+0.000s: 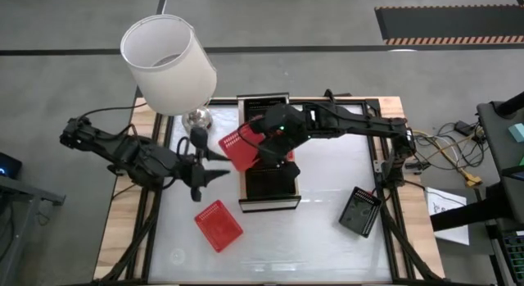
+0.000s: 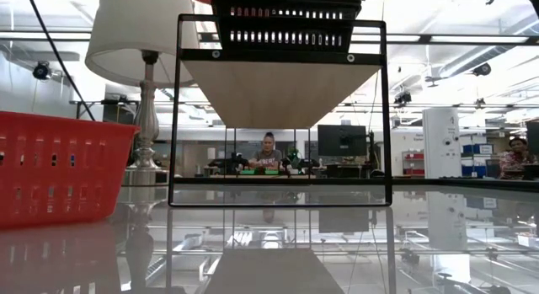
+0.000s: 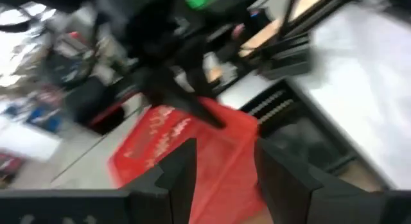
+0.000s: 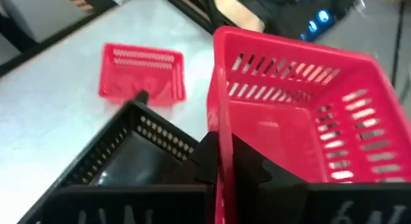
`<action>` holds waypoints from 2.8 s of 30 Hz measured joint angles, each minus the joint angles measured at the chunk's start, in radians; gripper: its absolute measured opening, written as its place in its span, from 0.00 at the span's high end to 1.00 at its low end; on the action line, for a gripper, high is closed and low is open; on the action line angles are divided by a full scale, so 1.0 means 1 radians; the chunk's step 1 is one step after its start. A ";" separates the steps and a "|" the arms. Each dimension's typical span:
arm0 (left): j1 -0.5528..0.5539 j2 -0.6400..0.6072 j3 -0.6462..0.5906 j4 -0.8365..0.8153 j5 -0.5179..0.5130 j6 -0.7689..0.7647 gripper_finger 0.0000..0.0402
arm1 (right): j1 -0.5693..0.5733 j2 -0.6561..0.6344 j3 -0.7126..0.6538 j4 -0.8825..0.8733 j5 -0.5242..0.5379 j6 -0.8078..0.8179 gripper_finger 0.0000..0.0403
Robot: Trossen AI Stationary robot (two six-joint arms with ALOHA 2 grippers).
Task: Stack baskets on shelf by color
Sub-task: Stack the red bin on the red bin on the shelf
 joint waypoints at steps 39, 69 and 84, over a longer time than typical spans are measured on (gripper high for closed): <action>-0.002 -0.111 -0.503 0.565 -0.398 -0.138 0.66 | 0.092 -0.236 -0.557 0.379 0.475 0.458 0.98; -0.002 -0.115 -0.509 0.582 -0.403 -0.134 0.66 | 0.005 -0.182 -0.557 0.378 0.308 0.441 0.98; -0.002 -0.115 -0.520 0.583 -0.404 -0.133 0.66 | 0.005 -0.171 -0.557 0.378 0.310 0.455 0.87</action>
